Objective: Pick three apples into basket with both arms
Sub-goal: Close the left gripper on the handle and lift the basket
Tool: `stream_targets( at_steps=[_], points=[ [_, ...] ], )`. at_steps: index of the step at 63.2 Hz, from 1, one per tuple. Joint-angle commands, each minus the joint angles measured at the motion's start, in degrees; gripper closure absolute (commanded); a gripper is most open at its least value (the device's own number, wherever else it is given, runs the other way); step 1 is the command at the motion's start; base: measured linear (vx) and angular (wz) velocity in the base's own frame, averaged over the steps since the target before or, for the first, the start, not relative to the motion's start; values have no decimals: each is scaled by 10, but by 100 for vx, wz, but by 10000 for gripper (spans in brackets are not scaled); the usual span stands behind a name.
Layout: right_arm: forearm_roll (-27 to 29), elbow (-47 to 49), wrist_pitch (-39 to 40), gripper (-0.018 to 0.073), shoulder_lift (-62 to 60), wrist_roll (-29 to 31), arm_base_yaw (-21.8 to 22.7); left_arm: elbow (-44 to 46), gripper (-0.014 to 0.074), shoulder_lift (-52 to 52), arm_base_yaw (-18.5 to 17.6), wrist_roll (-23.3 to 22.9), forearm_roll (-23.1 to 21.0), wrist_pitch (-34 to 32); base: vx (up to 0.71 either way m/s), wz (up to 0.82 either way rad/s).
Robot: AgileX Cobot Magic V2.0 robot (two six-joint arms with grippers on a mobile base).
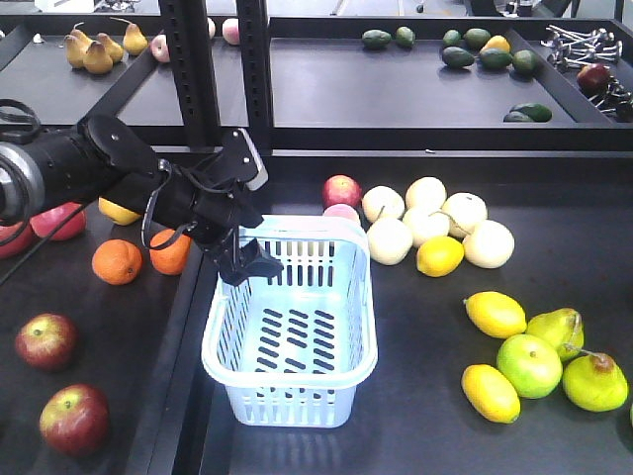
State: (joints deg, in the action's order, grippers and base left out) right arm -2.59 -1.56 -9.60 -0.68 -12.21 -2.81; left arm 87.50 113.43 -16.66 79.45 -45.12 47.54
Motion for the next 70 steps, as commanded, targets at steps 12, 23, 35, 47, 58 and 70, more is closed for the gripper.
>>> stream_targets(
  at_steps=[12,23,35,47,58,70],
  points=[
    [-6,-8,41,564,-8,2,0,19,189,-31,-3,-5,-41,9,0,0],
    [-6,-8,41,564,-8,2,0,19,428,-36,-3,-36,-53,50,0,0],
    [-6,-8,41,564,-8,2,0,19,605,-66,-3,-92,-54,97,0,0],
    [-6,-8,41,564,-8,2,0,19,604,-136,-3,-177,-78,111,0,0],
    [-6,-8,41,564,-8,2,0,19,604,-218,-3,-261,-78,122,0,0],
    [-6,-8,41,564,-8,2,0,19,604,-304,-3,-338,-60,170,0,0]
  ],
)
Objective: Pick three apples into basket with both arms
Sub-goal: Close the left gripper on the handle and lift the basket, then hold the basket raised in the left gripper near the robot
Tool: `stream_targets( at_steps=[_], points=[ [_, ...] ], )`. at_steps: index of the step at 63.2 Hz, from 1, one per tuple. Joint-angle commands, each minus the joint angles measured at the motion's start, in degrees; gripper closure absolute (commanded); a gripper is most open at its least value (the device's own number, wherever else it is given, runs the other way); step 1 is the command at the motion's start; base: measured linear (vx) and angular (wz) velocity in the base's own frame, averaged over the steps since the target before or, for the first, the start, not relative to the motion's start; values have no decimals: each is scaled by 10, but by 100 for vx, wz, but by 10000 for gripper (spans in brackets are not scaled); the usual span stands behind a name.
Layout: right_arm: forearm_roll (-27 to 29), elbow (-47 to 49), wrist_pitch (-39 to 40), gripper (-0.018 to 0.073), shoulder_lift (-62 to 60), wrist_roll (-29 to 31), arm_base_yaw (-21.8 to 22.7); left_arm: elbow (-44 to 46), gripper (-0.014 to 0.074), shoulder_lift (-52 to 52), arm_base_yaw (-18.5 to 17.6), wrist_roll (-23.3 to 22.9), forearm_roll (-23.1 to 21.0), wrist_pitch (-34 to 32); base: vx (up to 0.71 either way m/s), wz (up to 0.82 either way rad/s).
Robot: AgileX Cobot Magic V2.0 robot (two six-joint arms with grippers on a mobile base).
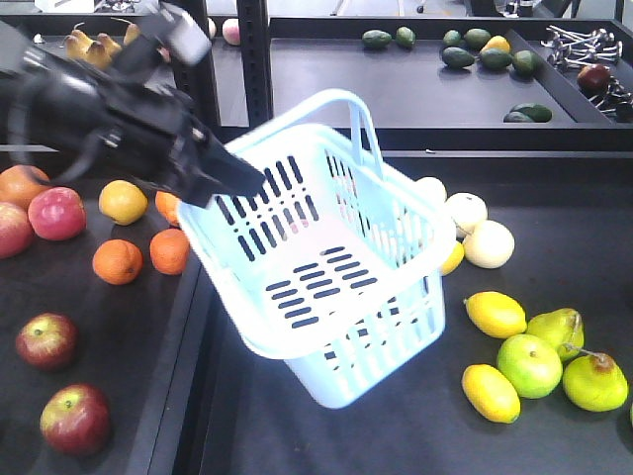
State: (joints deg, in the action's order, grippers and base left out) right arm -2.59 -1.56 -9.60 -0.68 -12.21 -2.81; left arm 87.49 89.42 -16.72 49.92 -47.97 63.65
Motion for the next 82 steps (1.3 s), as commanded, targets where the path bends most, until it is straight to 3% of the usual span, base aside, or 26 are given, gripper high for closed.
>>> stream_targets(
  at_steps=[1,14,30,53,82],
  points=[
    [-6,-8,41,564,-8,2,0,19,604,-71,-3,-49,-29,12,0,0],
    [-6,-8,41,564,-8,2,0,-48,604,-193,-3,-94,-17,-2,0,0],
    [-6,-8,41,564,-8,2,0,-232,604,-386,-3,-130,-18,-85,0,0],
    [-6,-8,41,564,-8,2,0,-447,604,-585,-3,-129,-18,-140,0,0],
    [-6,-8,41,564,-8,2,0,-476,604,-625,-3,-129,-18,-156,0,0]
  ],
)
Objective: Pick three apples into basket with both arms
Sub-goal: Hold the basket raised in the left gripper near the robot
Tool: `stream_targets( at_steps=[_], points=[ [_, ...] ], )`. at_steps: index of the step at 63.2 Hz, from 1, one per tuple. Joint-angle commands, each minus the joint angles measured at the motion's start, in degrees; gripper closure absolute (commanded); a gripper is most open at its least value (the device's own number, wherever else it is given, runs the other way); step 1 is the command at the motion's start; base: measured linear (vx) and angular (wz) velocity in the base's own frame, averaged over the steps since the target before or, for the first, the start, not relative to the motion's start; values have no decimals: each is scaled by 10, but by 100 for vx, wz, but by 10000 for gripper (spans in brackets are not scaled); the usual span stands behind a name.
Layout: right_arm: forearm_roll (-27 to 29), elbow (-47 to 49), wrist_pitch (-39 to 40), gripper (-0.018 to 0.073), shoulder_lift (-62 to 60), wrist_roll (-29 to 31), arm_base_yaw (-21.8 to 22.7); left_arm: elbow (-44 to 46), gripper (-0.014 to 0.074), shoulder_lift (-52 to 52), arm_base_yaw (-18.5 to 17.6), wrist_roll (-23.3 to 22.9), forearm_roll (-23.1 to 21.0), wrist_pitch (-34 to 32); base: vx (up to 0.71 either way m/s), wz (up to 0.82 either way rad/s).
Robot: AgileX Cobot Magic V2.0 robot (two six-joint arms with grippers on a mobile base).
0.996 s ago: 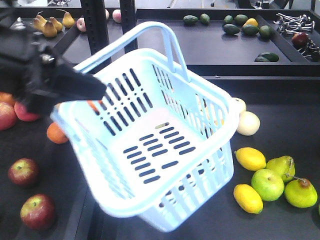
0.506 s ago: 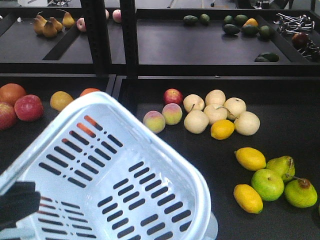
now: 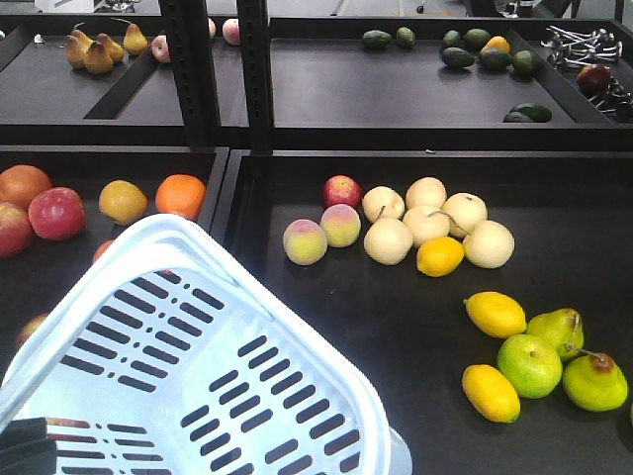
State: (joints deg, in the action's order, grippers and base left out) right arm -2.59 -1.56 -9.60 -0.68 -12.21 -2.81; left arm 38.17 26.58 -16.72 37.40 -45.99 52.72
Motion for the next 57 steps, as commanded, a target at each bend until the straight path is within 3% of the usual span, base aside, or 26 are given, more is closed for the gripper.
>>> stream_targets(
  at_steps=[1,57],
  points=[
    [-6,-8,41,564,-8,2,0,17,604,3,-3,-4,-38,-46,0,0],
    [-6,-8,40,564,-8,2,0,17,604,3,-3,-4,-38,-46,0,0]
  ],
)
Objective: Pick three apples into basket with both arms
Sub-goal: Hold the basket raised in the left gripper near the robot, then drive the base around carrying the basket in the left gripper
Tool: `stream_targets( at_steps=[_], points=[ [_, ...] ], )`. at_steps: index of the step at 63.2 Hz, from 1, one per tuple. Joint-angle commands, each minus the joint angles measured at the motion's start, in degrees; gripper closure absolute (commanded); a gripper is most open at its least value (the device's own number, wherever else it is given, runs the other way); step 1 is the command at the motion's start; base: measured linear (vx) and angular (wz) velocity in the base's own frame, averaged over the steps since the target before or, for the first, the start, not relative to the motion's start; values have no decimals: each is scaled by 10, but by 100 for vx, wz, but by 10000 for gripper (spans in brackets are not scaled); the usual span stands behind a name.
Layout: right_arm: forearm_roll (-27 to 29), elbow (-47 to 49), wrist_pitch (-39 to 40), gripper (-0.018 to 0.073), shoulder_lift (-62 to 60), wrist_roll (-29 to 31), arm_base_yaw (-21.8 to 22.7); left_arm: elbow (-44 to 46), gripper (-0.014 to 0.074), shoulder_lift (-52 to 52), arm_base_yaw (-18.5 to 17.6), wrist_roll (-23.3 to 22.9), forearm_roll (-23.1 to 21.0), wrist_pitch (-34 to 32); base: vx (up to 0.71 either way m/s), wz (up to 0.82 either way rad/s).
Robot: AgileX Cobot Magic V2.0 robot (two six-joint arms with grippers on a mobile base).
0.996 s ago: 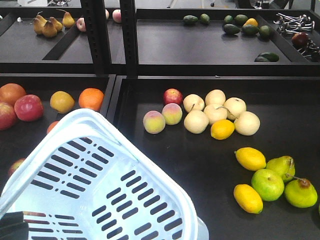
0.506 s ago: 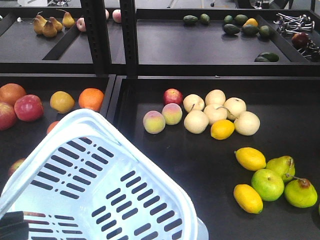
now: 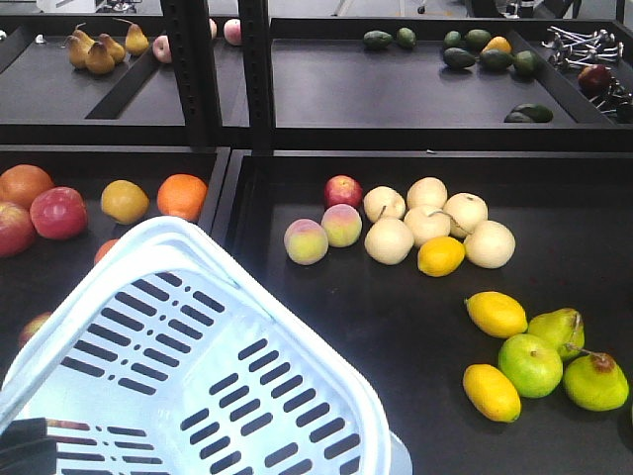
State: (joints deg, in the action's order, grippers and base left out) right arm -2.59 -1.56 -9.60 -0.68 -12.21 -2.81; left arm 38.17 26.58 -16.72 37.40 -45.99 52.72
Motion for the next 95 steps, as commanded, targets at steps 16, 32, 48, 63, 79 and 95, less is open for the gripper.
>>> stream_targets(
  at_steps=[16,32,48,63,79,95],
  points=[
    [-6,-8,40,564,-8,2,0,17,604,3,-3,-4,-38,-46,-3,8],
    [-6,-8,41,564,-8,2,0,17,604,3,-3,-4,-38,-46,-9,22],
    [-6,-8,41,564,-8,2,0,17,604,3,-3,-4,-38,-46,-13,34],
    [-6,-8,41,564,-8,2,0,17,604,3,-3,-4,-38,-46,-12,43],
    [-6,-8,41,564,-8,2,0,17,604,3,-3,-4,-38,-46,-12,47],
    [-6,-8,40,564,-8,2,0,17,604,3,-3,-4,-38,-46,-12,48]
  ],
)
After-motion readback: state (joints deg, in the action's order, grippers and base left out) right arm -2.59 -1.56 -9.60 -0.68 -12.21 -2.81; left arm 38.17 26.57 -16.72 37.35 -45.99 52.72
